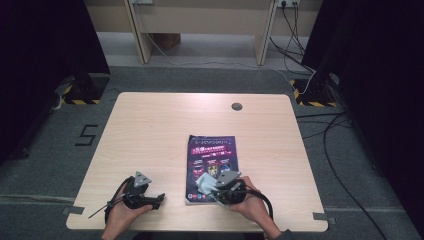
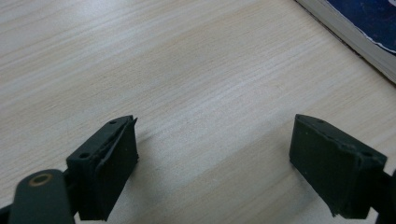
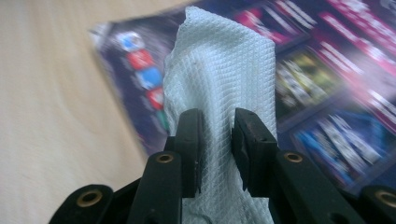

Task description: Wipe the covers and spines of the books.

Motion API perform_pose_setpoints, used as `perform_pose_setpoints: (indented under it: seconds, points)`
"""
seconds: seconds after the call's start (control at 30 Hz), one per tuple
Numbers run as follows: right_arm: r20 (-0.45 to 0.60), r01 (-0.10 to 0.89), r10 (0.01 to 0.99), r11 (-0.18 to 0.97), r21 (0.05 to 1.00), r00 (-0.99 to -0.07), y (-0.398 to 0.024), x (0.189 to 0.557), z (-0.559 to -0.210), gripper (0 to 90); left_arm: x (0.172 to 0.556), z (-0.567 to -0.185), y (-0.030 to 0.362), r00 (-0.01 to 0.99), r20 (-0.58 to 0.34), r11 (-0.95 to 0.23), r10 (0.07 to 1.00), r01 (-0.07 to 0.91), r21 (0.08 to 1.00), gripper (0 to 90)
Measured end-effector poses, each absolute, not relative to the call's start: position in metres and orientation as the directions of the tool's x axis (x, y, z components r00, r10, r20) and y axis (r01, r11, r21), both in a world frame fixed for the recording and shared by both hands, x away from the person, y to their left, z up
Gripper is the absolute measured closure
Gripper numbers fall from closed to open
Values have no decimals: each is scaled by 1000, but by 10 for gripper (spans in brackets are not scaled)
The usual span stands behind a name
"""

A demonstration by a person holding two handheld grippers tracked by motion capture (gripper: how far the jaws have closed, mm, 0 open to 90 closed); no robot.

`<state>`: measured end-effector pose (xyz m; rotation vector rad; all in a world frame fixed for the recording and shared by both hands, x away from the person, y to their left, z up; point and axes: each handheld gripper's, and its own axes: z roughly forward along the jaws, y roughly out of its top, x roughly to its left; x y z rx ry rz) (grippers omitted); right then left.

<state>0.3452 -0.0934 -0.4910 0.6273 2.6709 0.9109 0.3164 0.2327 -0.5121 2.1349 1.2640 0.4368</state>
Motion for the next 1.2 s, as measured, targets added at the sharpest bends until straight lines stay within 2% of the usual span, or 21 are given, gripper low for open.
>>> perform_pose_setpoints:
  seconds: [0.27, 0.8, 1.2]
  points:
    - [-117, 396, 584, 670, 628, -803, -132, 360, -491, 724, 317, -512, 232, 489, -29, -353, 872, 668, 655, 142]
    - [-128, 347, 531, 698, 627, -838, -141, 319, -491, 728, 316, -513, 231, 488, -28, -352, 873, 668, 656, 141]
    - [-126, 375, 573, 670, 641, -810, -150, 331, -492, 725, 317, -513, 231, 490, -28, -354, 871, 666, 657, 140]
